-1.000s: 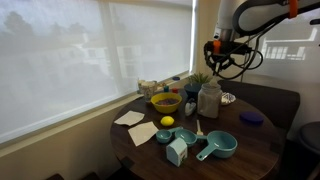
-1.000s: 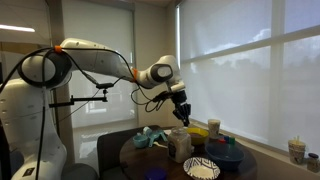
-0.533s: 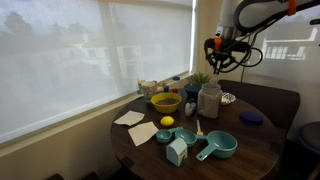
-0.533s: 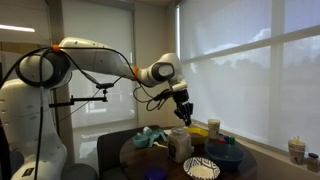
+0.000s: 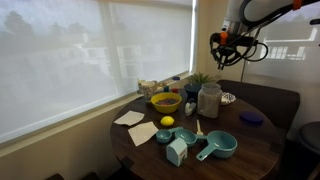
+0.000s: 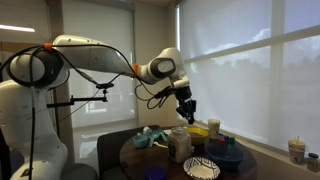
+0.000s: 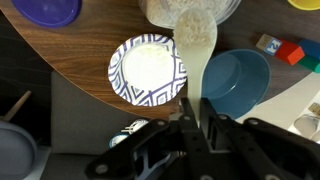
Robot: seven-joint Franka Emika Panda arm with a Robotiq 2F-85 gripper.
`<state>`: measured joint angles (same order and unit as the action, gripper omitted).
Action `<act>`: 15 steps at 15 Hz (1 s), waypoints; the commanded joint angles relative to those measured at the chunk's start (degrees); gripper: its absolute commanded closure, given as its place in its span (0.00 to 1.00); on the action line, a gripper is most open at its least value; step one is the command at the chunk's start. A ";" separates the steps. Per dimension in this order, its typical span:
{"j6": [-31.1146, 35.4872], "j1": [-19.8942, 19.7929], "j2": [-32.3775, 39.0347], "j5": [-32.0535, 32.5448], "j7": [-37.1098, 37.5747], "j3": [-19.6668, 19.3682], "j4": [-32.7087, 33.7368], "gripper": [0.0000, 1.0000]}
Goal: Use the white plastic spoon to put some of the contents of the glass jar onto the white plate
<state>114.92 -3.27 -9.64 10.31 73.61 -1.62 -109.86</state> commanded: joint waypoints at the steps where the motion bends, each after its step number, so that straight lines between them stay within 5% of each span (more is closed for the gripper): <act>1: 0.28 -1.29 -1.41 -1.86 -4.50 -0.86 -0.73 0.97; 15: 5.18 -5.71 0.63 -0.30 -12.55 -4.69 -3.64 0.97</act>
<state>117.28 -7.94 -9.26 9.99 62.09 -6.01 -111.84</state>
